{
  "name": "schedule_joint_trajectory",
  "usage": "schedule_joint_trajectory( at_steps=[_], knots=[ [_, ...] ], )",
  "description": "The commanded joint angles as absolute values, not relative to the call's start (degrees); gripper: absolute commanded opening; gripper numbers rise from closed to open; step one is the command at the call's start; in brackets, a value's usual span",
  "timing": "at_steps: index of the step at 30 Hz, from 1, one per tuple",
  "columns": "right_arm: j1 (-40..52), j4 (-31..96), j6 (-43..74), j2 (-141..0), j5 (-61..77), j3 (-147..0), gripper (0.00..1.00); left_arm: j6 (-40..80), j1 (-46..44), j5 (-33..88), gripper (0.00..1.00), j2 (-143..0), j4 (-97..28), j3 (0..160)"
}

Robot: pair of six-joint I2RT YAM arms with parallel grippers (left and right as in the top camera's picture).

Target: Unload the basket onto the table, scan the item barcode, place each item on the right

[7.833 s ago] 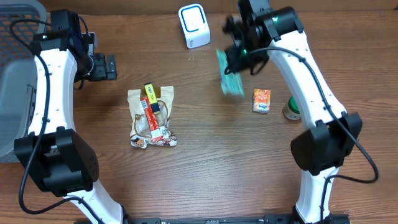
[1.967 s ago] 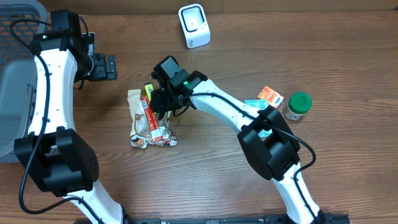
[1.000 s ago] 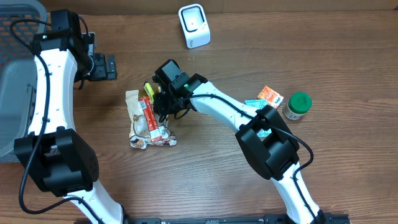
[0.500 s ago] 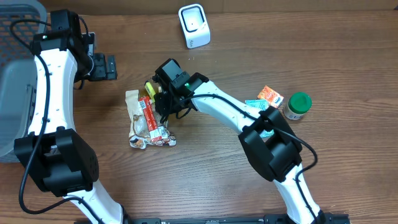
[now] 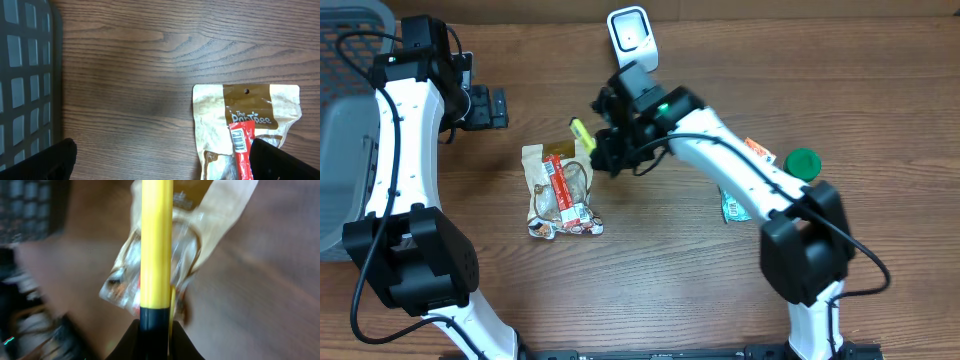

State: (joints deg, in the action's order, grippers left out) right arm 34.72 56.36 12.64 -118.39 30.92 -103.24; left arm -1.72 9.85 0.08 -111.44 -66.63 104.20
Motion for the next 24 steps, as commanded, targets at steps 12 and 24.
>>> schedule_joint_trajectory(
  at_steps=[12, 24],
  knots=[
    [18.1, 97.1, -37.5, -110.3, 59.9, -102.6, 0.04, -2.6, 9.7, 0.5, 1.0, -110.9, -66.6, 104.8],
    [21.2, 97.1, -37.6, -110.0, 60.1, -102.2, 0.04, -2.6, 9.7, 0.5, 1.0, -110.9, -66.6, 104.8]
  ],
)
